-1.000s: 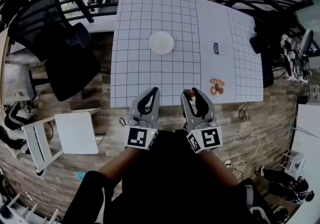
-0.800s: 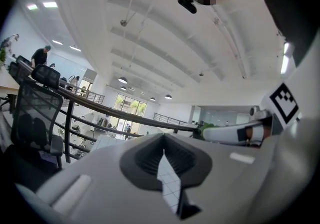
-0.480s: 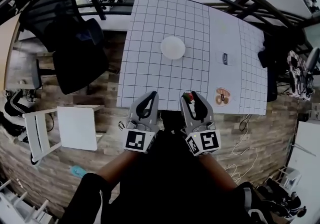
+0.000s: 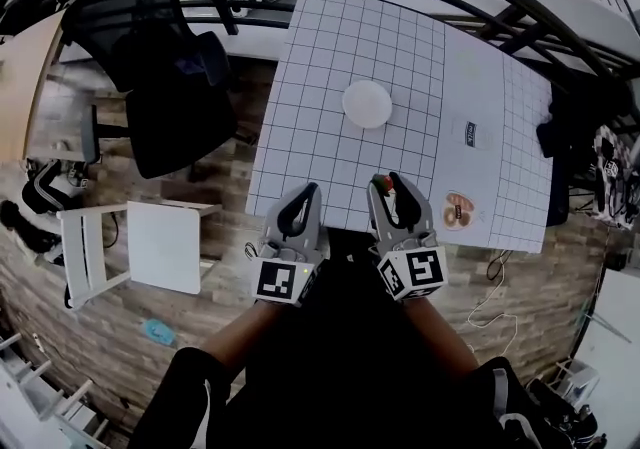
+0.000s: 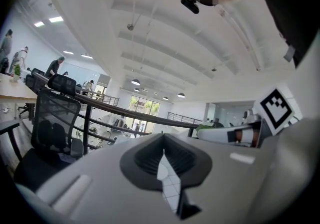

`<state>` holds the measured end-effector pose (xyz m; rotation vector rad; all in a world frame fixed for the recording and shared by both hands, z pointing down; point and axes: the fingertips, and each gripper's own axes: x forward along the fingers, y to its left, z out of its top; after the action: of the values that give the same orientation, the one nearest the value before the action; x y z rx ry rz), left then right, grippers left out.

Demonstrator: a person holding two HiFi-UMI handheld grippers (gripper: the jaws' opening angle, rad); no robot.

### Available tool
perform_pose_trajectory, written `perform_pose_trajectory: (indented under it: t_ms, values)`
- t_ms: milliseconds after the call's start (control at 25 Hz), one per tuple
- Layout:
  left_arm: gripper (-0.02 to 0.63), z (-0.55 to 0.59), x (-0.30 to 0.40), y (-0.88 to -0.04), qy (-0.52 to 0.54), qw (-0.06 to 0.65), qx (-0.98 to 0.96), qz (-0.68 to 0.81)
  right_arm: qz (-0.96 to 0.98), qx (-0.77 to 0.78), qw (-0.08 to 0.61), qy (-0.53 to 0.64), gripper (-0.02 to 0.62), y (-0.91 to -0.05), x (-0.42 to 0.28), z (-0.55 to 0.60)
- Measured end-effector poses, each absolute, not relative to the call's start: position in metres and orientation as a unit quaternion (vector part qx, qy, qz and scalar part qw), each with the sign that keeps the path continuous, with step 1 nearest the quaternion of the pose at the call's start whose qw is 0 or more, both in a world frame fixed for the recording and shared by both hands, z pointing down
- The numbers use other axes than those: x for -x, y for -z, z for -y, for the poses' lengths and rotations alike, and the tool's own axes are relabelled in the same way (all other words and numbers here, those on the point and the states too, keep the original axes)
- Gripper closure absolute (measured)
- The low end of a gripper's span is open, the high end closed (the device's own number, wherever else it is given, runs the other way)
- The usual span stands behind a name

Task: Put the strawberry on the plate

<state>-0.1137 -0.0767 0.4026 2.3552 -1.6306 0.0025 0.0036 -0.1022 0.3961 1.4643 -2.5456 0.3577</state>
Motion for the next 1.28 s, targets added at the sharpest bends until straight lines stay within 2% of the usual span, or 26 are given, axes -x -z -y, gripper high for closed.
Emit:
perform_pose_trajectory:
  t_ms: [400, 760, 1280]
  values:
    - [0.598, 0.150, 0.091, -0.410, -0.011, 0.132, -0.819, 0.559, 0.858, -0.483, 0.099, -0.146, 0.446, -0.423, -0.013, 0.173]
    - [0.598, 0.191, 0.064, -0.435, -0.030, 0.154, -0.825, 0.543, 0.854, -0.480, 0.118, -0.164, 0.446, -0.452, -0.023, 0.232]
    - [0.598, 0.220, 0.031, -0.462, -0.056, 0.174, -0.824, 0.537, 0.833, -0.487, 0.165, -0.205, 0.445, -0.532, -0.048, 0.294]
